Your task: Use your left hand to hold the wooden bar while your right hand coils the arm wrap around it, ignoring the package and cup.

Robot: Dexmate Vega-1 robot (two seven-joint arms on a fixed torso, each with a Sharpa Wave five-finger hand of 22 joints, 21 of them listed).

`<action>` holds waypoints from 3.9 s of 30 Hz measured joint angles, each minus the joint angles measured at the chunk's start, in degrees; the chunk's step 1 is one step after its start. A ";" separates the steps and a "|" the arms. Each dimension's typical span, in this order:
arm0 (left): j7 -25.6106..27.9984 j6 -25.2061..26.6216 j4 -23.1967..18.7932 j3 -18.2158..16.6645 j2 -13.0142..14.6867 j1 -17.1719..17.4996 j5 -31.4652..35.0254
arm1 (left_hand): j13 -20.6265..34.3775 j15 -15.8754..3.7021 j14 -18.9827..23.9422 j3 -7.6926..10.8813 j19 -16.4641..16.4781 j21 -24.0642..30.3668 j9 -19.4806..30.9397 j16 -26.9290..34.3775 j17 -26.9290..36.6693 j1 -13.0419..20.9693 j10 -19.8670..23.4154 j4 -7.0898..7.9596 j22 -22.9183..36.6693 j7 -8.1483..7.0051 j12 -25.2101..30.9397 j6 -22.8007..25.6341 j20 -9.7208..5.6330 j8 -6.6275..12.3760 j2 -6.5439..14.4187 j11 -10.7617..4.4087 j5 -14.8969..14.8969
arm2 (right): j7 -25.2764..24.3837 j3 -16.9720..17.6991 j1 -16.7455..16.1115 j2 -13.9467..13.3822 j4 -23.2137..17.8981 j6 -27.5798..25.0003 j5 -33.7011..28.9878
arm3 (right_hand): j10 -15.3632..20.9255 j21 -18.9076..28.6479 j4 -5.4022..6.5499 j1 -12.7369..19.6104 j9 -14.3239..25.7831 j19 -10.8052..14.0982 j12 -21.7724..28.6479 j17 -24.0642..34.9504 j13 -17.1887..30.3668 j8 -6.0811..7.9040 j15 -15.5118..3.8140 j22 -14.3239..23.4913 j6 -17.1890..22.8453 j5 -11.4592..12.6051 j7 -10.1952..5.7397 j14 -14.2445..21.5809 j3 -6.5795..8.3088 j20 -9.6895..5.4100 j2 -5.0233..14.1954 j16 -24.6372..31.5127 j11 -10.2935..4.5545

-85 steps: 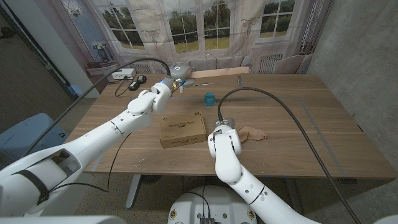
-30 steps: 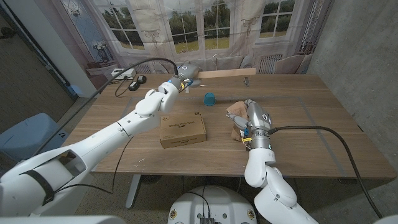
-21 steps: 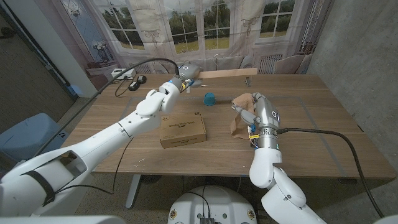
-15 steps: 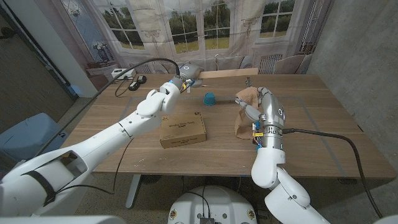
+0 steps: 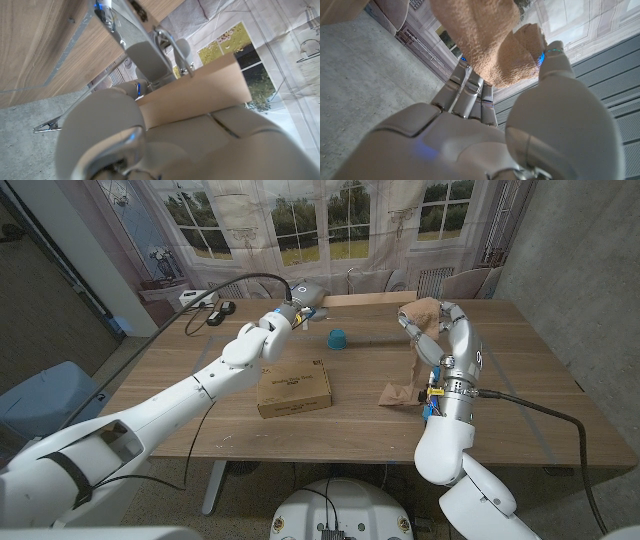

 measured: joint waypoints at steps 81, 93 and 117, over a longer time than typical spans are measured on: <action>-4.21 -6.52 9.83 6.38 -5.44 -8.24 -0.12 | 0.05 -0.03 -0.41 0.21 0.01 0.43 -2.66 0.45 0.00 -1.33 -0.60 -0.27 -0.35 -0.10 3.29 0.70 0.00 1.28 -0.48 0.60 0.35 | 17.73 5.07 30.10 5.41 -6.26 -10.65 2.28 | 1.22 6.36 0.00 0.93 0.30 -0.40 0.14 1.05 0.00 2.14 -0.62 0.38 0.41 -0.63 0.40 1.79 0.00 -0.02 -0.93 0.45 0.20; -3.24 -7.62 12.46 7.29 -6.50 -9.56 -0.80 | 0.22 -0.02 -0.40 0.21 0.01 0.43 -2.93 0.45 -0.26 -1.26 -0.60 -0.27 -0.37 -0.10 3.71 0.70 0.00 1.67 -0.55 0.60 0.35 | 16.73 5.31 35.32 5.99 -4.70 -13.35 3.93 | 1.22 7.12 0.00 0.94 0.49 -0.71 -0.04 1.31 0.00 1.86 -0.60 0.36 0.41 -0.66 0.40 1.79 0.00 -0.33 -0.94 0.45 0.20; -0.39 -11.01 17.37 10.44 -9.30 -12.48 -1.59 | -0.60 -0.02 -0.40 0.21 -0.20 0.43 -3.18 0.45 0.16 -1.66 -0.82 -0.27 -0.34 0.09 3.53 0.47 0.21 2.00 -0.60 0.39 0.35 | 16.84 3.63 43.52 5.59 -2.08 -16.01 7.98 | 1.23 8.65 0.00 1.16 0.46 -1.27 -0.56 1.15 0.01 2.10 -0.48 0.37 0.42 -0.44 0.40 1.90 0.00 -0.40 -1.16 0.45 0.21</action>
